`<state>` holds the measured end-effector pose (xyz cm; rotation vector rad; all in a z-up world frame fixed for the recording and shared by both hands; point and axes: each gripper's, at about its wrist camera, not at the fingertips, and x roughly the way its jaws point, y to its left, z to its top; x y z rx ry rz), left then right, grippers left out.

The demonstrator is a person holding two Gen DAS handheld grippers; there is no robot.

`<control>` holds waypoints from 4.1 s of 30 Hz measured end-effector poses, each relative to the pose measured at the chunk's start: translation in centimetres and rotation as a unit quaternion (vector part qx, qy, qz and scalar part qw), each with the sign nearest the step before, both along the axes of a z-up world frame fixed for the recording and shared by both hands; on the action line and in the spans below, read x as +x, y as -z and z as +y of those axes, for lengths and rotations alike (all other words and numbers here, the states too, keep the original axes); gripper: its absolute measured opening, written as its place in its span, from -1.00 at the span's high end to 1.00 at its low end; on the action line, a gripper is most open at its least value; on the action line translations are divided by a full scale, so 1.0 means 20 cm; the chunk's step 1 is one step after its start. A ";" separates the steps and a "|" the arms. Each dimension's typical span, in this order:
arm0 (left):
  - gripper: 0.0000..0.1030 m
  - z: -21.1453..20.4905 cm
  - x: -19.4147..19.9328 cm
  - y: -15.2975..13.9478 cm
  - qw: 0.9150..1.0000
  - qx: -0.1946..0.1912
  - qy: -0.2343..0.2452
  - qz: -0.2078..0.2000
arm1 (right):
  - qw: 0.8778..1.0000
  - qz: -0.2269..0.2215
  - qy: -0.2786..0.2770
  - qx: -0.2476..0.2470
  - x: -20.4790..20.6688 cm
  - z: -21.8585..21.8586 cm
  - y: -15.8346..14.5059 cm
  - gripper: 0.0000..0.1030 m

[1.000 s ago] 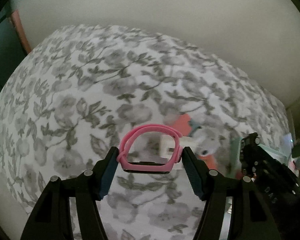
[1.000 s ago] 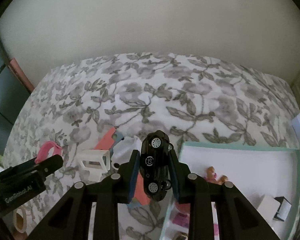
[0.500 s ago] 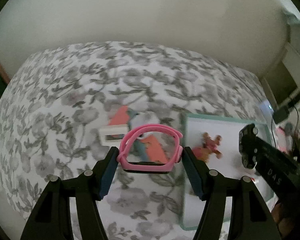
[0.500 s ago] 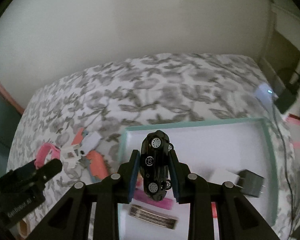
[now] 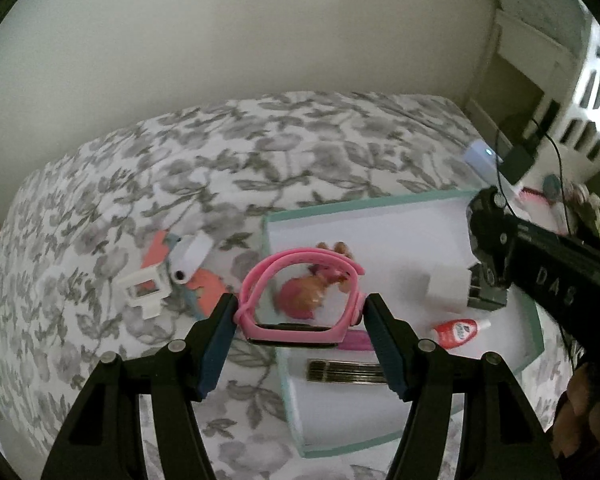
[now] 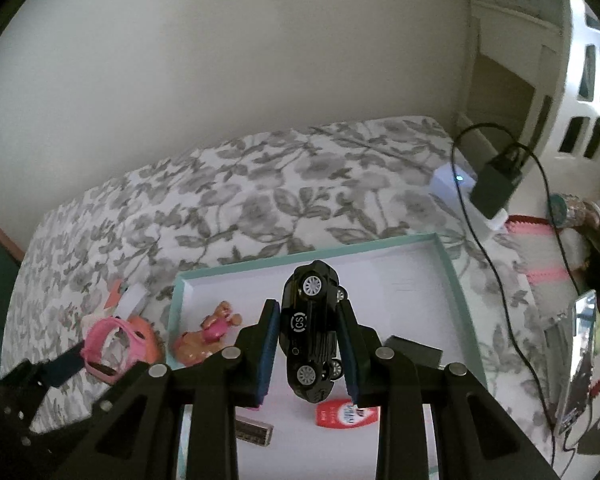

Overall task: Organize rigid objects
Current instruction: 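Carry the pink watch band and black toy car over the teal tray, then lower and release the pink watch band and black toy car inside the tray, then move the left tool to the white clip while the right tool approaches the white earbud case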

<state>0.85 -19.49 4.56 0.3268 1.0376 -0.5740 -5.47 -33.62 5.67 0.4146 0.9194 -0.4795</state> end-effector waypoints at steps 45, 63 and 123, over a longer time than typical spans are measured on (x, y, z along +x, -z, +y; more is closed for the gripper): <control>-0.29 -0.22 -0.11 0.31 0.997 0.059 0.045 0.028 | 0.997 0.048 0.046 0.046 -0.08 -0.21 0.32 0.42; -0.47 -0.18 -0.08 0.22 0.998 0.047 0.024 0.016 | 0.997 0.038 0.060 0.041 -0.10 -0.22 0.26 0.39; -0.91 0.92 0.47 0.07 0.942 -0.005 -0.334 0.020 | 0.992 -0.016 -0.106 0.068 0.22 0.39 0.11 -1.00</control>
